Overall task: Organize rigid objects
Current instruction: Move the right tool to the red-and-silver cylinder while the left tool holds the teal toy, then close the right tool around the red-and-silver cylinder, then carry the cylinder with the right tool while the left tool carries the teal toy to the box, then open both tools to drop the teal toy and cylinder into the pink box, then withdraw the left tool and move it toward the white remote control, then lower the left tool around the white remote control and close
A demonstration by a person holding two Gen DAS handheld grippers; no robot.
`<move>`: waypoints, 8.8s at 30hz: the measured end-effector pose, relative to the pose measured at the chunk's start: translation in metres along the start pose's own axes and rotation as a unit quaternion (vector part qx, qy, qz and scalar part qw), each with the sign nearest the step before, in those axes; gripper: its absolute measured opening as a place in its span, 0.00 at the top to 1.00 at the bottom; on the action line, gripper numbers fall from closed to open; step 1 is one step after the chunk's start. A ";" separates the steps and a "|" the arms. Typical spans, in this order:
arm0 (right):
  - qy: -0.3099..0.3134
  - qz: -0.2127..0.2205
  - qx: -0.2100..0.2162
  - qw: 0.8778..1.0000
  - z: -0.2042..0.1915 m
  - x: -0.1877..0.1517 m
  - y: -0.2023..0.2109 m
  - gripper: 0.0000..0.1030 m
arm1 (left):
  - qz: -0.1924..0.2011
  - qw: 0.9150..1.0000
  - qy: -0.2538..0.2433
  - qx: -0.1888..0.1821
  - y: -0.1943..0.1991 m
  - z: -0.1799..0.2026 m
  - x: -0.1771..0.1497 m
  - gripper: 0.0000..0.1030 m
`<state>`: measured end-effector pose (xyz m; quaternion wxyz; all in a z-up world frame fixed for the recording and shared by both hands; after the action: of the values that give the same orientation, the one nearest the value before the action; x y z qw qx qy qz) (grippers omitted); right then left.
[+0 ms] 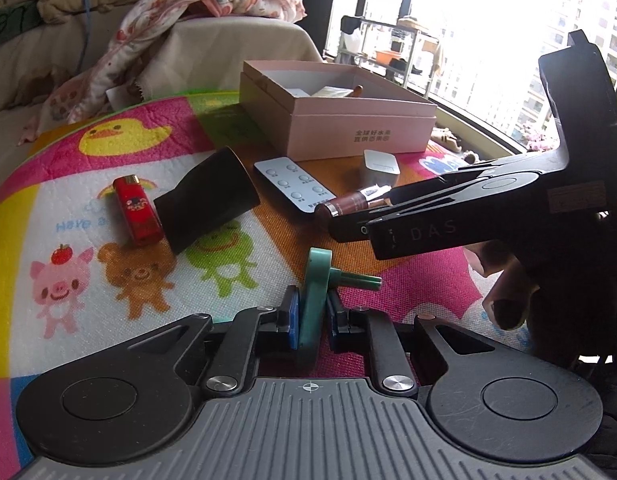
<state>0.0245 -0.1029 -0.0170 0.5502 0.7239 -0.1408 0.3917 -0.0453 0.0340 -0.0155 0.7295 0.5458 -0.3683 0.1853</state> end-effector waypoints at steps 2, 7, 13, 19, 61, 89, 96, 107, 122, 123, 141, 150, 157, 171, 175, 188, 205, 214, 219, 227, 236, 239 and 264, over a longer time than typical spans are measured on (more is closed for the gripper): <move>0.007 0.001 -0.006 1.000 -0.002 0.002 -0.003 0.25 | 0.000 1.000 -0.007 0.006 0.001 0.002 -0.001 0.84; 0.037 0.006 -0.030 0.999 -0.003 0.003 -0.007 0.24 | 0.002 1.000 -0.008 0.004 0.002 0.003 -0.002 0.84; 0.007 0.004 -0.019 1.000 0.008 0.005 -0.009 0.24 | 0.007 1.000 0.013 -0.007 0.002 -0.002 -0.002 0.84; -0.034 0.000 -0.017 0.999 0.009 0.012 -0.013 0.20 | 0.005 1.000 0.009 0.000 0.002 0.001 -0.001 0.84; 0.041 0.032 -0.100 0.994 0.067 -0.018 0.029 0.38 | 0.007 0.997 -0.080 0.004 -0.019 0.019 0.012 0.85; -0.007 0.005 -0.033 0.999 0.041 -0.001 0.005 0.24 | 0.001 0.997 -0.072 -0.013 -0.015 0.019 0.015 0.86; 0.011 0.021 -0.024 0.999 0.055 -0.008 0.036 0.25 | 0.010 0.993 -0.116 -0.028 -0.007 0.038 0.023 0.86; 0.023 0.192 -0.081 0.978 0.094 0.090 0.113 0.25 | 0.152 0.979 -0.131 -0.032 0.009 0.040 0.177 0.86; 0.028 0.116 -0.081 0.990 0.108 0.116 0.018 0.25 | 0.024 0.994 0.044 -0.093 -0.178 -0.012 0.272 0.86; 0.030 0.114 -0.080 0.990 0.108 0.116 0.013 0.25 | 0.019 0.994 0.048 -0.096 -0.183 -0.012 0.270 0.86; 0.055 0.095 -0.079 0.991 0.097 0.098 -0.009 0.24 | 0.015 0.993 0.064 -0.097 -0.183 -0.018 0.261 0.84; 0.047 0.125 -0.046 0.990 0.090 0.049 0.039 0.24 | 0.106 0.993 0.008 -0.049 -0.083 -0.003 0.200 0.83; 0.028 0.096 -0.037 0.994 0.083 0.001 0.034 0.24 | 0.102 0.995 -0.010 -0.003 -0.032 0.002 0.129 0.83; -0.030 0.083 -0.040 0.995 0.096 -0.010 0.026 0.24 | 0.040 0.998 -0.016 0.054 -0.057 0.010 0.082 0.83; -0.033 0.079 -0.040 0.996 0.096 -0.011 0.025 0.24 | 0.035 0.998 -0.014 0.058 -0.064 0.011 0.082 0.83; -0.036 0.073 -0.042 0.996 0.098 -0.010 0.023 0.24 | 0.005 0.997 -0.051 0.061 -0.084 0.028 0.075 0.70; -0.044 0.071 -0.040 0.996 0.100 -0.010 0.022 0.24 | 0.038 0.996 0.001 0.078 -0.078 0.011 0.089 0.50; -0.046 0.070 -0.041 0.996 0.100 -0.010 0.022 0.24 | 0.029 0.996 0.020 0.084 -0.089 -0.001 0.103 0.55; -0.047 0.070 -0.041 0.996 0.101 -0.011 0.022 0.24 | 0.023 0.995 0.013 0.095 -0.098 0.000 0.107 0.55; -0.048 0.070 -0.040 0.996 0.101 -0.010 0.023 0.24 | 0.016 0.993 0.029 0.110 -0.095 -0.017 0.104 0.56; -0.049 0.071 -0.041 0.995 0.101 -0.011 0.023 0.24 | 0.001 0.993 0.037 0.109 -0.104 -0.016 0.105 0.55; -0.049 0.070 -0.040 0.996 0.101 -0.011 0.022 0.24 | -0.004 0.993 0.040 0.109 -0.107 -0.018 0.107 0.55; -0.059 0.074 -0.041 0.995 0.103 -0.011 0.024 0.24 | -0.007 0.993 -0.067 0.098 -0.088 0.019 0.079 0.56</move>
<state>0.0440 -0.2073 -0.0176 0.5397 0.7103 -0.2425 0.3814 0.0597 -0.0239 -0.0129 0.6476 0.6281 -0.3928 0.1784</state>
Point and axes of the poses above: each gripper's, at about its wrist camera, not at the fingertips, and y roughly against the way its jaws point, z to its right, x to its top, the point moved 4 cm from there along -y, roughly the way its jaws point
